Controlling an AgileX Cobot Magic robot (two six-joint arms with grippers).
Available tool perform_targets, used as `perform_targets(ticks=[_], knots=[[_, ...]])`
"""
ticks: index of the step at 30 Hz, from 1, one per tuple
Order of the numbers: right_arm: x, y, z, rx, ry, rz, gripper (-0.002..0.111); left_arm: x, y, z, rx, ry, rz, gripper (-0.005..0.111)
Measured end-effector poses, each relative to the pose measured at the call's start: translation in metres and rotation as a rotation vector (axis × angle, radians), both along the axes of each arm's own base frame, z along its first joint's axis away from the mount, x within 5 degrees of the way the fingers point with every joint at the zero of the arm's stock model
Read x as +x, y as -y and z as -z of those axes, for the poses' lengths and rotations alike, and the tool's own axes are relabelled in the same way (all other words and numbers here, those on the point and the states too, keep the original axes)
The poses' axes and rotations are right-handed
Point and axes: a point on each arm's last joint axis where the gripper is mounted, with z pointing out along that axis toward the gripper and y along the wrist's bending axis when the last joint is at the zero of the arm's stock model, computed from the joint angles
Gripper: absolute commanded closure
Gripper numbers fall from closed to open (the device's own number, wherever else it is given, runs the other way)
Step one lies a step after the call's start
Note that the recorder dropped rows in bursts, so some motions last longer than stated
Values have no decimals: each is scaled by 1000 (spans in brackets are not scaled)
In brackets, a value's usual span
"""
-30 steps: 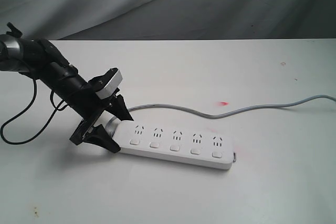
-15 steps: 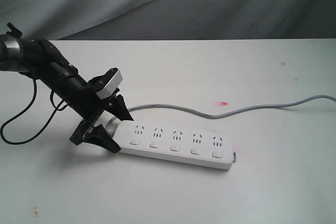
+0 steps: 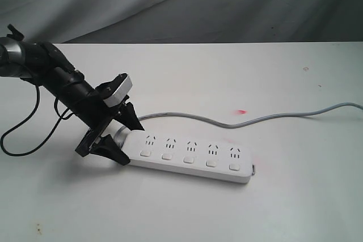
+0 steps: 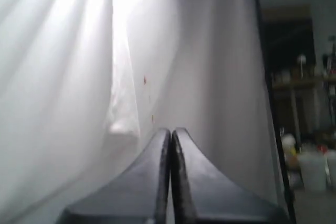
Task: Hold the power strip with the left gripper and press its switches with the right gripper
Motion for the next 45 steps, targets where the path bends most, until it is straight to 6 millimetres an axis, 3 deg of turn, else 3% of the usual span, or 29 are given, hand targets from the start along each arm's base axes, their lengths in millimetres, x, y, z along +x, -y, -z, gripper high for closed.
perform_targets(ticks=[4, 6, 10, 13, 17, 20, 23, 24, 26, 30, 34, 38, 42, 45], knots=[[-11, 3, -18, 35, 245, 17, 108, 0, 0, 0, 0, 0, 0, 62], [-17, 7, -24, 152, 366, -8, 108, 0, 0, 0, 0, 0, 0, 62], [-16, 12, -29, 326, 322, -23, 108, 0, 0, 0, 0, 0, 0, 62], [-17, 11, -56, 320, 275, -16, 108, 0, 0, 0, 0, 0, 0, 62], [22, 11, -103, 274, 48, -25, 108, 0, 0, 0, 0, 0, 0, 62], [75, 8, -142, 192, -236, -85, 108, 0, 0, 0, 0, 0, 0, 62], [110, 7, -160, 117, -440, -125, 108, 0, 0, 0, 0, 0, 0, 62], [134, 7, -168, 63, -578, -160, 108, 0, 0, 0, 0, 0, 0, 62], [156, 8, -172, 17, -695, -194, 108, 0, 0, 0, 0, 0, 0, 62], [200, 8, -169, -57, -896, -294, 108, 0, 0, 0, 0, 0, 0, 62], [233, 2, -158, -146, -973, -451, 108, 0, 0, 0, 0, 0, 0, 62], [259, -10, -129, -275, -1023, -705, 108, 0, 0, 0, 0, 0, 0, 62], [277, -25, -98, -301, -1040, -959, 108, 0, 0, 0, 0, 0, 0, 62], [290, -42, -76, -311, -1068, -1057, 108, 0, 0, 0, 0, 0, 0, 62]])
